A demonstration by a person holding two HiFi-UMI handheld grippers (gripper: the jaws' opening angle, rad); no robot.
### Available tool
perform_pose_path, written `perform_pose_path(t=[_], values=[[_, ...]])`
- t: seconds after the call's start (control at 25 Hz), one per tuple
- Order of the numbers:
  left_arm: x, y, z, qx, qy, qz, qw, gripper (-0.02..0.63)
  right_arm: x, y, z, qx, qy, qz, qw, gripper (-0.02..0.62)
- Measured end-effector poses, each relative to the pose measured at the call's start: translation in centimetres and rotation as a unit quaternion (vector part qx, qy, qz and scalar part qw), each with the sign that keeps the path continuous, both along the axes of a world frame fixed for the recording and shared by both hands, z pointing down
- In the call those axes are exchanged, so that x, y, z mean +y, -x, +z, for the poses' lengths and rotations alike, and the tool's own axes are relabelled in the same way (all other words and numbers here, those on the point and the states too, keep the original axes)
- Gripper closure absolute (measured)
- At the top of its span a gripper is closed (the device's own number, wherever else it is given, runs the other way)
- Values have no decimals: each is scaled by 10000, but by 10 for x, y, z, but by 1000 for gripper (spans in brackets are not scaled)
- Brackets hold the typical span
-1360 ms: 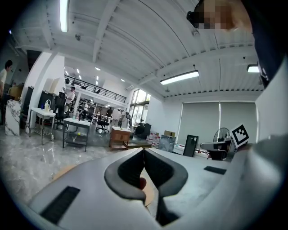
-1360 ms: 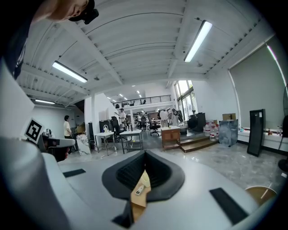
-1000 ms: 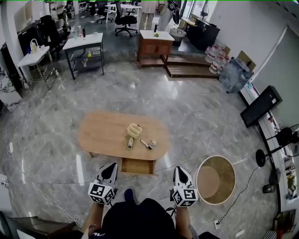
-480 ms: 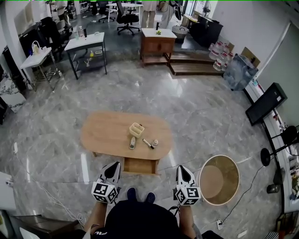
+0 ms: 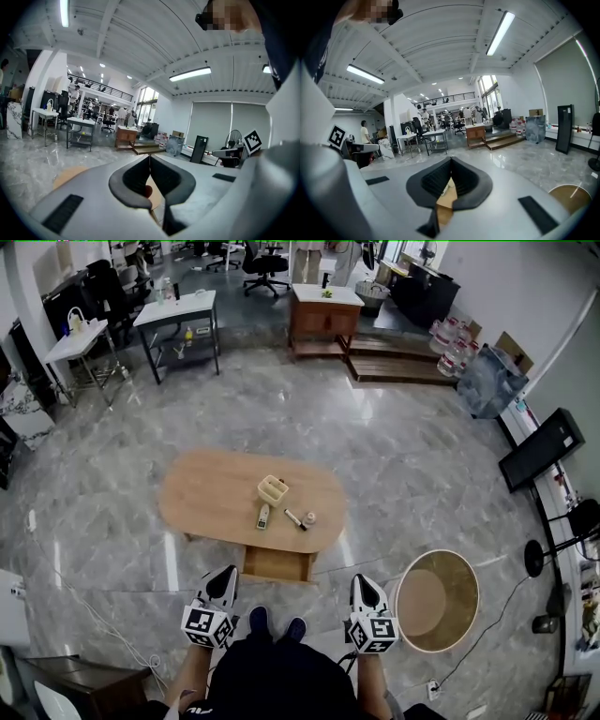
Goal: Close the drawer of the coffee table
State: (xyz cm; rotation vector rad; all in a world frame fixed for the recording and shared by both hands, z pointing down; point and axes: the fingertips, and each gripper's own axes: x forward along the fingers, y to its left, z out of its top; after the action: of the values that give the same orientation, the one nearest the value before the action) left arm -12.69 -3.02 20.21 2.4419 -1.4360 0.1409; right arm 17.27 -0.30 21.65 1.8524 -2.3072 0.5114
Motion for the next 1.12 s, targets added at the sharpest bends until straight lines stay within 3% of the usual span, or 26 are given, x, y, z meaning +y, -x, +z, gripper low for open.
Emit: perform_pose_path(t=[0.28,0.56,0.76,1.12], values=[[5,10,18,-46,-15,-197,9998,581,2,5,23,59,87,-217,9997,569],[7,18,51,-517,6,-543,9972,581,2,6,58,383,235,-194,9988,569],[22,21,86,-588,285,-455,9968,581,16,13,88,347,476,-198,9981,569],[10,25,157,-597,434,-460,9962,581,9,21,161,202,593,-176,9979,569]])
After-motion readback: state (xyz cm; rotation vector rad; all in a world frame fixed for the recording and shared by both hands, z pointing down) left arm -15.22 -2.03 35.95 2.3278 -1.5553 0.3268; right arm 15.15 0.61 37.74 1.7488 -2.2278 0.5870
